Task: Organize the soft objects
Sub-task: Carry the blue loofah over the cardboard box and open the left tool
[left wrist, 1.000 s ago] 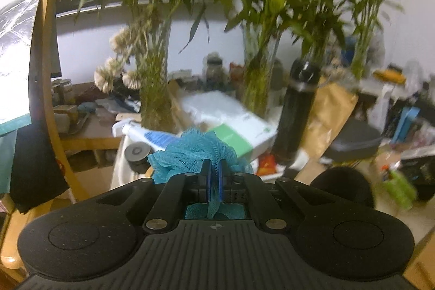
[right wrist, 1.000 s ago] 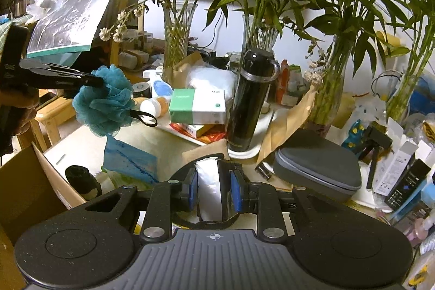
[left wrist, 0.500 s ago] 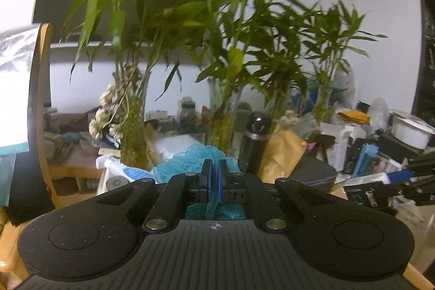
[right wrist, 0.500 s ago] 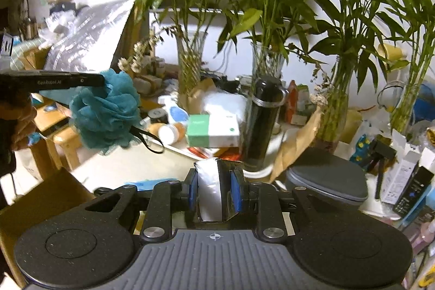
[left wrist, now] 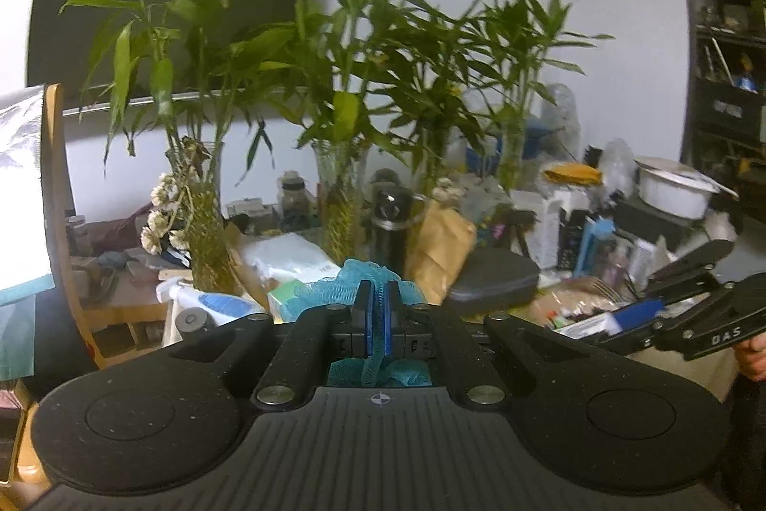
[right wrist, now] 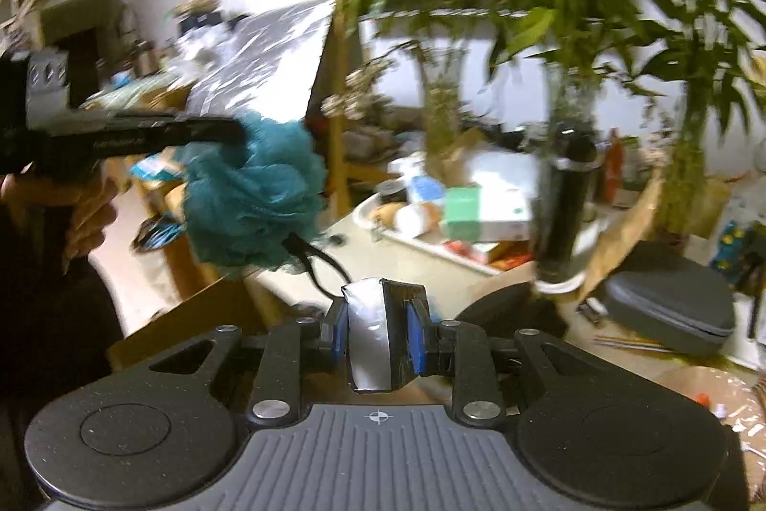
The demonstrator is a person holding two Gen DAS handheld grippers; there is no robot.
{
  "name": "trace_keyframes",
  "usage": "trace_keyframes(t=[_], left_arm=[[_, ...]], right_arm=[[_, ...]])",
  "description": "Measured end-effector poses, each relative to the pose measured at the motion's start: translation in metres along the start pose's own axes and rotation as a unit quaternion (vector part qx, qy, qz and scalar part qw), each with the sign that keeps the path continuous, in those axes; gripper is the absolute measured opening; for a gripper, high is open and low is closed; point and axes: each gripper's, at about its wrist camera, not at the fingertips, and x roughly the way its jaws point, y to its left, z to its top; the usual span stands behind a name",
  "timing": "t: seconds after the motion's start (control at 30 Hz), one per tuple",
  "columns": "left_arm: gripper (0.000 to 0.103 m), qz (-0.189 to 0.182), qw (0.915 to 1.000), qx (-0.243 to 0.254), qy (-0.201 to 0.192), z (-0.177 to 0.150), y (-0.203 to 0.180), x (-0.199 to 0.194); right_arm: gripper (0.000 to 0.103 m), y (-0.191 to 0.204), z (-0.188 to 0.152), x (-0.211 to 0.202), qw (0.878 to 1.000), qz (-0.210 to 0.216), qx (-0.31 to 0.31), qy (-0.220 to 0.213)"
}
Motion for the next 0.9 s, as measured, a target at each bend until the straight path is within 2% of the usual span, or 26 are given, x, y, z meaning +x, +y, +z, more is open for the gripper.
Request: trace_keyframes(t=[0.23, 0.33, 0.63, 0.67, 0.7, 0.73, 0.77, 0.8, 0.83, 0.87, 0.9], left_arm=[[0.004, -0.013, 0.9996, 0.015, 0.020, -0.008, -0.017, -0.018], [0.001, -0.020, 0.9992, 0.020, 0.030, -0.012, -0.024, -0.022], [0.001, -0.044, 0.9970, 0.022, 0.060, -0.024, -0.034, -0.025], [0.005, -0.045, 0.9966, 0.023, 0.065, -0.026, -0.034, -0.024], [0.005, -0.043, 0.9966, 0.026, 0.066, -0.028, -0.034, -0.024], [0.005, -0.043, 0.9961, 0.029, 0.071, -0.031, -0.034, -0.023], [0.005, -0.044, 0.9951, 0.032, 0.082, -0.033, -0.034, -0.022], [0.007, -0.042, 0.9946, 0.033, 0.089, -0.034, -0.034, -0.020], [0.018, -0.037, 0.9943, 0.034, 0.094, -0.036, -0.033, -0.020], [0.037, -0.032, 0.9941, 0.034, 0.098, -0.038, -0.032, -0.020], [0.047, -0.028, 0.9940, 0.034, 0.100, -0.040, -0.030, -0.020]], right_arm=[[0.028, 0.019, -0.015, 0.004, 0.998, 0.034, -0.033, 0.049], [0.028, 0.024, -0.021, 0.006, 0.996, 0.042, -0.044, 0.069], [0.030, 0.029, -0.032, 0.016, 0.991, 0.039, -0.063, 0.116], [0.033, 0.030, -0.033, 0.017, 0.990, 0.039, -0.066, 0.120], [0.047, 0.031, -0.034, 0.018, 0.989, 0.041, -0.070, 0.124], [0.057, 0.032, -0.034, 0.019, 0.988, 0.041, -0.073, 0.126], [0.075, 0.034, -0.035, 0.018, 0.988, 0.042, -0.079, 0.125], [0.085, 0.036, -0.035, 0.017, 0.988, 0.043, -0.085, 0.122], [0.088, 0.038, -0.034, 0.016, 0.988, 0.043, -0.091, 0.116], [0.092, 0.038, -0.033, 0.015, 0.988, 0.044, -0.095, 0.110], [0.095, 0.038, -0.033, 0.014, 0.989, 0.045, -0.095, 0.105]])
